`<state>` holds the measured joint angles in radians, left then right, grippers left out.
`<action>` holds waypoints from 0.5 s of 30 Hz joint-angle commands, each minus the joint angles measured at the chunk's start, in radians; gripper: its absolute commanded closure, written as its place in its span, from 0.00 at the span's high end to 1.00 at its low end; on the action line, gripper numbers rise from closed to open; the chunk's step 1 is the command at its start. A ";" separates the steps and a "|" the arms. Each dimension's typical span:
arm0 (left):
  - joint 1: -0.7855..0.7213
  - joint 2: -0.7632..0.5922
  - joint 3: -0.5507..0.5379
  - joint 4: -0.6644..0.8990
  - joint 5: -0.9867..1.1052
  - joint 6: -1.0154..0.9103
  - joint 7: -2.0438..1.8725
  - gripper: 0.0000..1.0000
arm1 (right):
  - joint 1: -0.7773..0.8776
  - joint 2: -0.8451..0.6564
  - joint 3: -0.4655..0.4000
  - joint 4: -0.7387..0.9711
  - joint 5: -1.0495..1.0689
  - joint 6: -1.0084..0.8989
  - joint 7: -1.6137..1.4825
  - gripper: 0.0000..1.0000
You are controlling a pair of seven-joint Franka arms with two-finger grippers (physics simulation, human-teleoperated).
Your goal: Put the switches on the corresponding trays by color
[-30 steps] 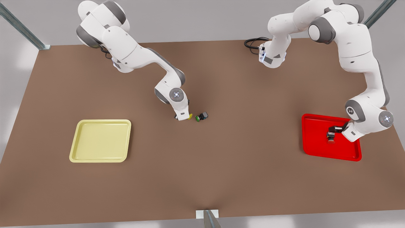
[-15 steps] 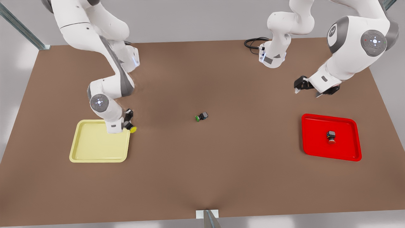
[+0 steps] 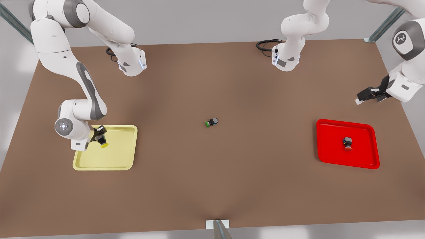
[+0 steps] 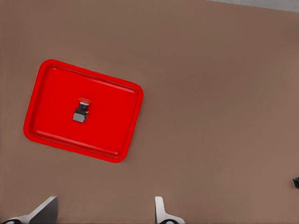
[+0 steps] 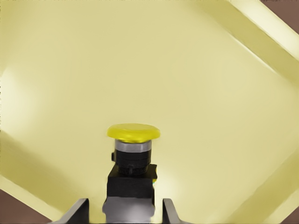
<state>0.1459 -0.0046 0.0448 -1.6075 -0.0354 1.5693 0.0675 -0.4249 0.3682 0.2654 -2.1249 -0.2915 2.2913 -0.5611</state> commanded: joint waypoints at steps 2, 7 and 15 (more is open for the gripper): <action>-0.264 0.000 0.000 0.000 0.000 0.002 0.000 1.00 | 0.000 0.000 0.000 0.000 0.000 -0.001 0.000 1.00; -0.264 0.008 0.000 0.004 -0.008 0.002 -0.002 1.00 | 0.014 -0.034 0.054 0.207 0.095 -0.258 -0.003 1.00; -0.273 0.149 -0.002 0.178 -0.004 -0.040 -0.014 1.00 | 0.482 -0.703 -0.219 0.160 0.215 -0.550 0.710 1.00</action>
<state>-0.1438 0.1431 0.0426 -1.4297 -0.0399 1.5282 0.0537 0.0566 -0.3372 0.0446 -1.9661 -0.0753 1.7347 0.1473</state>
